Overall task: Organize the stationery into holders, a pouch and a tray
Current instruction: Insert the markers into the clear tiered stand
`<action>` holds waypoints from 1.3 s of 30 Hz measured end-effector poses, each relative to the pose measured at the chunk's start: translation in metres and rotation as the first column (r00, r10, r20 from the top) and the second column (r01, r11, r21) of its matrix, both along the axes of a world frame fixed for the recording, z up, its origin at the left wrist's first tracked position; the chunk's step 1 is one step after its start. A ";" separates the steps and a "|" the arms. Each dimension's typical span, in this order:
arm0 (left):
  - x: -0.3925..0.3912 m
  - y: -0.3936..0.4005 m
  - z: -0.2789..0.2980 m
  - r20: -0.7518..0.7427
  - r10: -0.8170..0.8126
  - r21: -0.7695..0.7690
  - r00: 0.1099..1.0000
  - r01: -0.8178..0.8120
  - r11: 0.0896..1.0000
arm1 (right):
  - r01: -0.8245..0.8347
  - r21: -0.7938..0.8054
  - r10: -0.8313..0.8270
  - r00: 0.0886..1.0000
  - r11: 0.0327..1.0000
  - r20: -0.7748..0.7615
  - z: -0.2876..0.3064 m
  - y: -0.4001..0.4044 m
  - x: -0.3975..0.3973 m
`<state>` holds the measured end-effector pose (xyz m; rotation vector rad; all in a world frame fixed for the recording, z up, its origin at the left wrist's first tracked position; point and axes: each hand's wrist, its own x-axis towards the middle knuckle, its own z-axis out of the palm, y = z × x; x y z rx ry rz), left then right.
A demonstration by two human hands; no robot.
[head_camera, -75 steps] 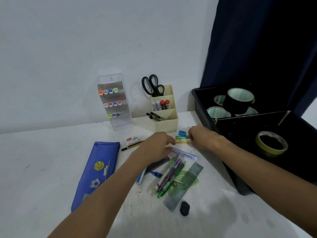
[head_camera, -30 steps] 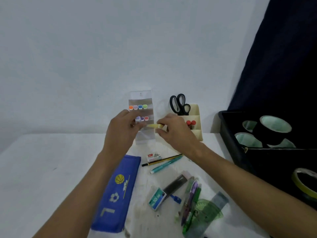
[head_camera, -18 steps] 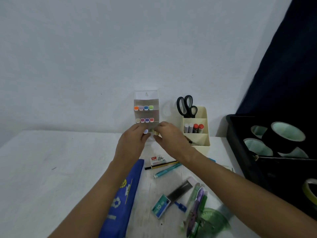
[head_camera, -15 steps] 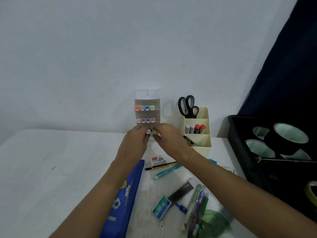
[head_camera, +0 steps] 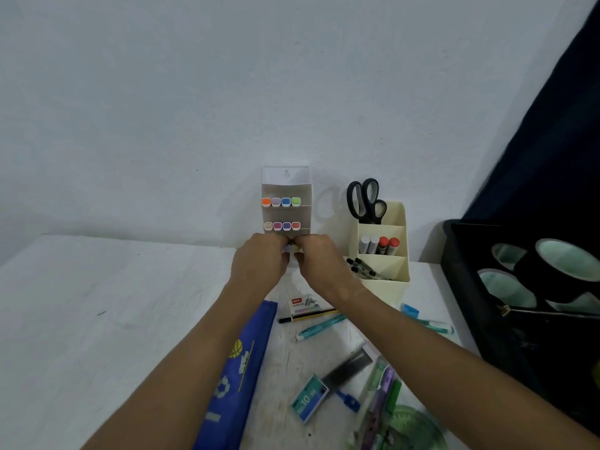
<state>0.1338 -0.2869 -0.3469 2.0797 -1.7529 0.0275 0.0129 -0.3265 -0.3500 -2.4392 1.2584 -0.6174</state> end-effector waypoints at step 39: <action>-0.019 0.081 -0.055 -0.182 -0.089 0.120 0.979 0.112 0.986 | 0.268 0.166 -0.141 0.832 0.949 -0.536 0.013 0.043 -0.190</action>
